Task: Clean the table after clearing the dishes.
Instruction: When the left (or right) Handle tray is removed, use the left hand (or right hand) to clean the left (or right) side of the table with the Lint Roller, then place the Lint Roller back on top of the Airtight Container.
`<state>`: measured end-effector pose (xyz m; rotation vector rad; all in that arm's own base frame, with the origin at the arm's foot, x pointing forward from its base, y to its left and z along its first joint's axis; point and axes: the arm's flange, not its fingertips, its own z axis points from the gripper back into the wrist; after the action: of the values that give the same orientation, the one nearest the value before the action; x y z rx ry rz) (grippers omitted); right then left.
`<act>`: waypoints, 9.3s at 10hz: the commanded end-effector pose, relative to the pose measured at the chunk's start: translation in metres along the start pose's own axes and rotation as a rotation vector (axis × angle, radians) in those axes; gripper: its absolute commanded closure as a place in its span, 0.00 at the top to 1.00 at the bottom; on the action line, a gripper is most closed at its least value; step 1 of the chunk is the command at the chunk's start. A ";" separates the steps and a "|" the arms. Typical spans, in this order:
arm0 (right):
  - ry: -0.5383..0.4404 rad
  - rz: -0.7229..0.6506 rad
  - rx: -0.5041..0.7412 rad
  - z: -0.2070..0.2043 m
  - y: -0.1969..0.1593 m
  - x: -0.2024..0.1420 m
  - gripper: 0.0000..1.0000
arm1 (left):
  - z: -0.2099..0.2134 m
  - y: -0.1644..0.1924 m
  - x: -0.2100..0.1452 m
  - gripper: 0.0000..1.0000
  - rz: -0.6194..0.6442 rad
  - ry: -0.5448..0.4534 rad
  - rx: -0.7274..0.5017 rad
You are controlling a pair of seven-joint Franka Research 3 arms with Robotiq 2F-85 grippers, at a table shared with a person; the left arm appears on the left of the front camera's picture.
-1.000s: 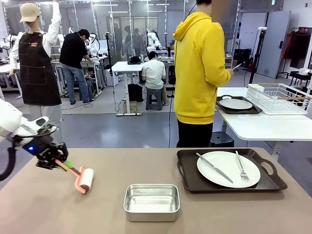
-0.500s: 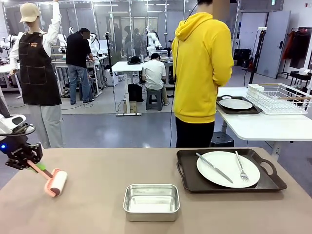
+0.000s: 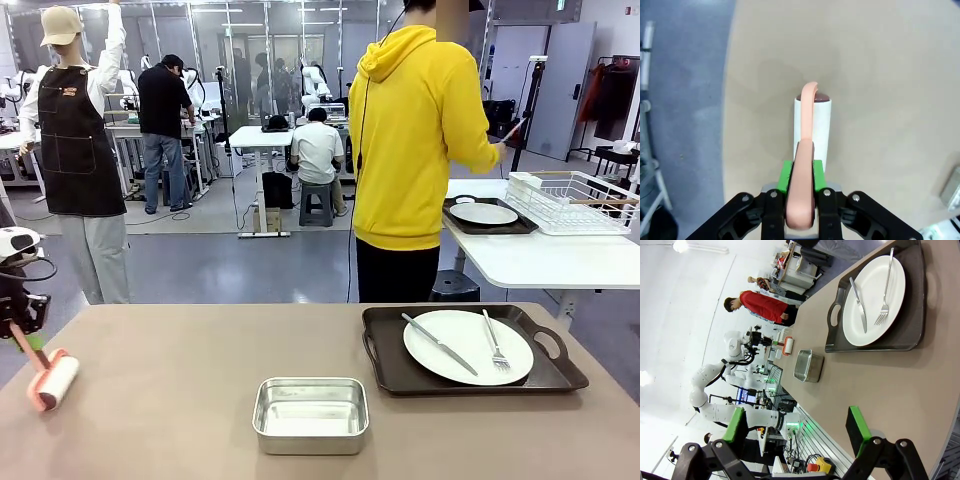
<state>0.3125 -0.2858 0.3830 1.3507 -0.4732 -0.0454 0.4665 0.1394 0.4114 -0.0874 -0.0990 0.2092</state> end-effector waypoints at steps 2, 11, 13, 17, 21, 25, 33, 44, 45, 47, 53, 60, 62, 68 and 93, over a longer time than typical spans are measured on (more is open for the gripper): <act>0.005 0.004 0.001 0.001 0.003 -0.003 1.00 | -0.026 0.019 -0.021 0.21 0.002 0.027 0.087; 0.005 0.004 0.001 0.001 0.003 -0.003 1.00 | 0.136 -0.038 -0.061 0.21 -0.224 -0.219 0.087; 0.005 0.004 0.001 0.001 0.003 -0.003 1.00 | 0.136 -0.038 -0.061 0.21 -0.224 -0.219 0.087; 0.005 0.004 0.001 0.001 0.003 -0.003 1.00 | 0.136 -0.038 -0.061 0.21 -0.224 -0.219 0.087; 0.005 0.004 0.001 0.001 0.003 -0.003 1.00 | 0.133 -0.039 -0.061 0.21 -0.228 -0.210 0.081; 0.005 0.004 0.001 0.001 0.003 -0.003 1.00 | 0.206 -0.158 -0.033 0.21 -0.644 -0.349 0.294; 0.005 0.004 0.001 0.001 0.003 -0.003 1.00 | 0.207 -0.415 -0.064 0.21 -1.593 -0.209 0.226; 0.005 0.004 0.001 0.001 0.003 -0.003 1.00 | 0.097 -0.483 -0.147 0.21 -1.781 -0.083 0.125; 0.005 0.004 0.001 0.001 0.003 -0.003 1.00 | 0.097 -0.483 -0.147 0.21 -1.781 -0.083 0.125; 0.005 0.004 0.001 0.001 0.003 -0.003 1.00 | 0.097 -0.483 -0.147 0.21 -1.781 -0.083 0.125; 0.005 0.004 0.001 0.001 0.003 -0.003 1.00 | 0.052 -0.489 -0.158 0.21 -1.859 -0.001 -0.028; 0.005 0.004 0.001 0.001 0.003 -0.003 1.00 | -0.006 -0.507 -0.125 0.21 -1.852 0.111 -0.091; 0.005 0.004 0.001 0.001 0.003 -0.003 1.00 | -0.016 -0.511 -0.104 0.21 -1.846 0.159 -0.107; 0.005 0.004 0.001 0.001 0.003 -0.003 1.00 | -0.034 -0.519 -0.062 0.21 -1.863 0.259 -0.119; 0.005 0.004 0.001 0.001 0.003 -0.003 1.00 | -0.012 -0.519 -0.064 0.92 -1.834 0.222 -0.097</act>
<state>0.3127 -0.2856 0.3828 1.3510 -0.4723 -0.0451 0.5112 -0.3817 0.4422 -0.0967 0.0589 -1.6317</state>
